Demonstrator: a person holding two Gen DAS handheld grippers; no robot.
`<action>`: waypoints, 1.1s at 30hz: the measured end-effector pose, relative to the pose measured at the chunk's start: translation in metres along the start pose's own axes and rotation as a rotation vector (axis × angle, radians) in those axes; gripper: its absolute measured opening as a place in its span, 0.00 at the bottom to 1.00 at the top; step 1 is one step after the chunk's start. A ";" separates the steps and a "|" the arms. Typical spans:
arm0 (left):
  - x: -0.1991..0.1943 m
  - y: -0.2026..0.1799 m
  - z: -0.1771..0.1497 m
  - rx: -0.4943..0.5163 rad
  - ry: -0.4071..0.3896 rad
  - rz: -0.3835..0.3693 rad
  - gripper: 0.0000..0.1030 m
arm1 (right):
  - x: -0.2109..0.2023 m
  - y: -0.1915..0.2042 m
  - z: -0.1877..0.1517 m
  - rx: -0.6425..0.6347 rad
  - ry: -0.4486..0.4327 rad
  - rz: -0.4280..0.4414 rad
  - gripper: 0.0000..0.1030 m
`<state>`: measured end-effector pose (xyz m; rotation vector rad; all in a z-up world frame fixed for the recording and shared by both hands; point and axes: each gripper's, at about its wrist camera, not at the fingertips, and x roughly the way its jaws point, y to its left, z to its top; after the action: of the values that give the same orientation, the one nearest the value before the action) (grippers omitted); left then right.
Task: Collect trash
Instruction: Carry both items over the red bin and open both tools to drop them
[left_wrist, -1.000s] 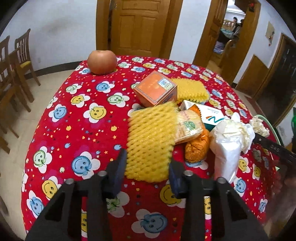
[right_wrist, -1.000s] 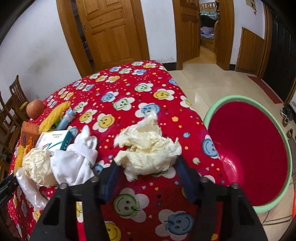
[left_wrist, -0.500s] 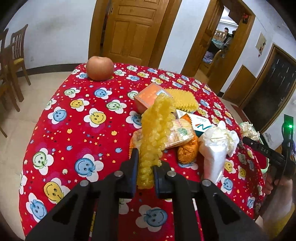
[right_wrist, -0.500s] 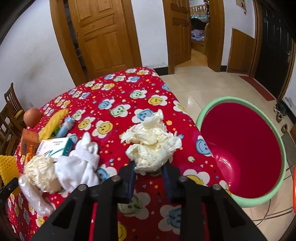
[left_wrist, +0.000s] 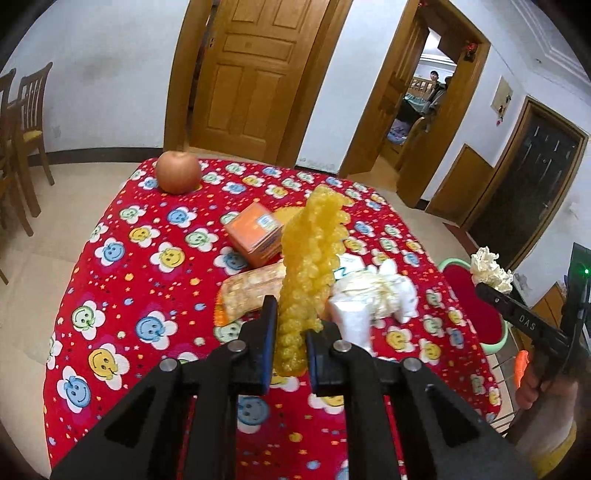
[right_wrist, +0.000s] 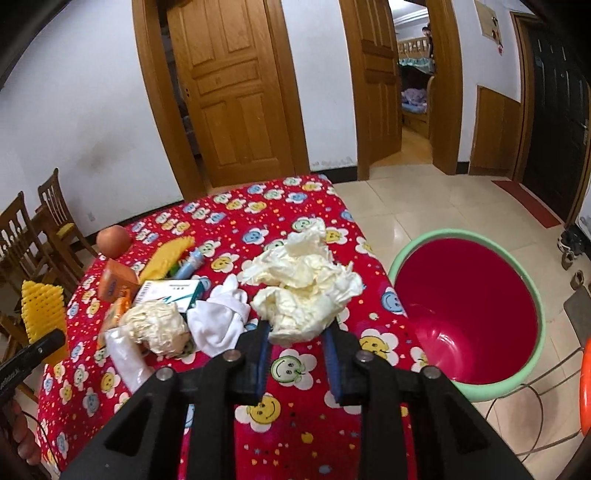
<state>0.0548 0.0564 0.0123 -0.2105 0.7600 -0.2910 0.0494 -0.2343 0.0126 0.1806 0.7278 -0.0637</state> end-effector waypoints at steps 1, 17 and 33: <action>-0.001 -0.005 0.001 0.006 0.000 -0.006 0.13 | -0.004 -0.002 0.001 0.000 -0.006 0.003 0.26; 0.024 -0.114 0.023 0.158 0.051 -0.127 0.13 | -0.035 -0.088 0.003 0.098 -0.032 -0.088 0.26; 0.112 -0.228 0.019 0.313 0.173 -0.246 0.13 | 0.002 -0.191 -0.017 0.241 0.056 -0.171 0.27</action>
<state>0.1032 -0.1936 0.0196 0.0194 0.8485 -0.6626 0.0164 -0.4189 -0.0286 0.3509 0.7901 -0.3106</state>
